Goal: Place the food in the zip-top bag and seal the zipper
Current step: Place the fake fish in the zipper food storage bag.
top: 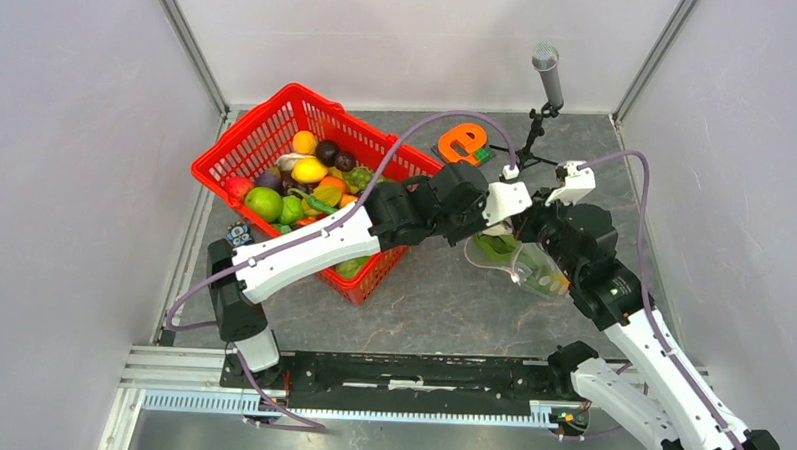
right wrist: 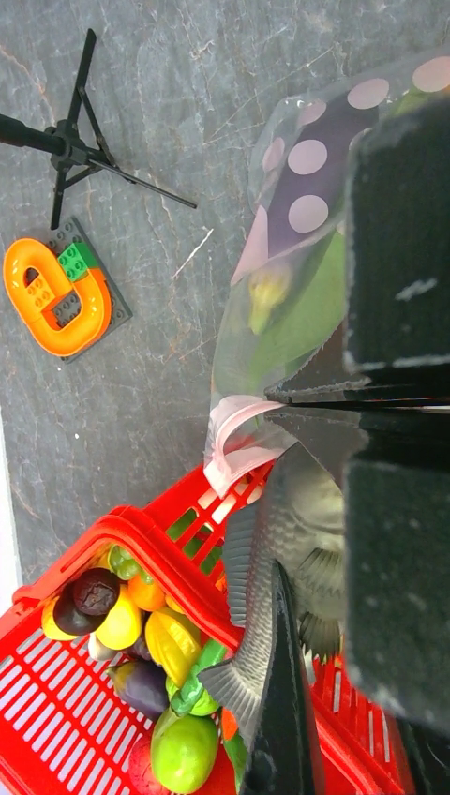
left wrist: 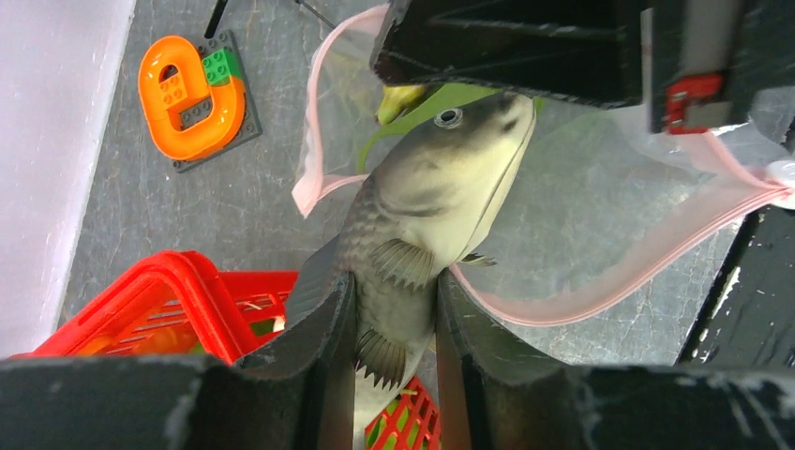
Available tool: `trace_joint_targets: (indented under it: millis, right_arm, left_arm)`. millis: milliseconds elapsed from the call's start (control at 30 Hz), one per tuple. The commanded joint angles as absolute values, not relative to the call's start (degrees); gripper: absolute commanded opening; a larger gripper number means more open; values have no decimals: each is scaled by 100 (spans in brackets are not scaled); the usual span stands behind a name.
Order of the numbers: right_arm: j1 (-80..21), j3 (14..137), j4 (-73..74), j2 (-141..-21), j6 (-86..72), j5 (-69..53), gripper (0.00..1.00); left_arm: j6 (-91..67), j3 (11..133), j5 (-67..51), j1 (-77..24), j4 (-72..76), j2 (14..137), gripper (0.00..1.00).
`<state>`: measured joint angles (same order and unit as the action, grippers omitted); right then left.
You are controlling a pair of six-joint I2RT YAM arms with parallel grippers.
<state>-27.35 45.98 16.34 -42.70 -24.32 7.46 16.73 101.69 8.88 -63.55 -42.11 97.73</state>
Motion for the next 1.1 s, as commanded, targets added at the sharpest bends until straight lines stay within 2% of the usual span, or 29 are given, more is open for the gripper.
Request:
trace_joint_targets:
  millis: [0,233,500,767,1067]
  right_arm:
    - [-2747,4553,1335,-4242,-2522,683,1]
    - [-2748,4434,1301,-4193,-2641,868,1]
    - [-2751,4452,1106,-4173,-2779,610,1]
    - [-2742,4429,1121,-4213,-2845,633,2]
    - [-2742,4368,1062,-4198,-2995,644,2]
  left_arm:
    - [1516,10082,1106,-6421,-3751,9483,10]
    - [1623,10152,1091,-6530,-3717,9098,11]
    - [1779,10700,1663,-6697,-4415,9946,10]
    - [1882,10831,1442,-6893,-4431,10109,12]
    - [2008,11010,1794,-7026,-4685,10336,14]
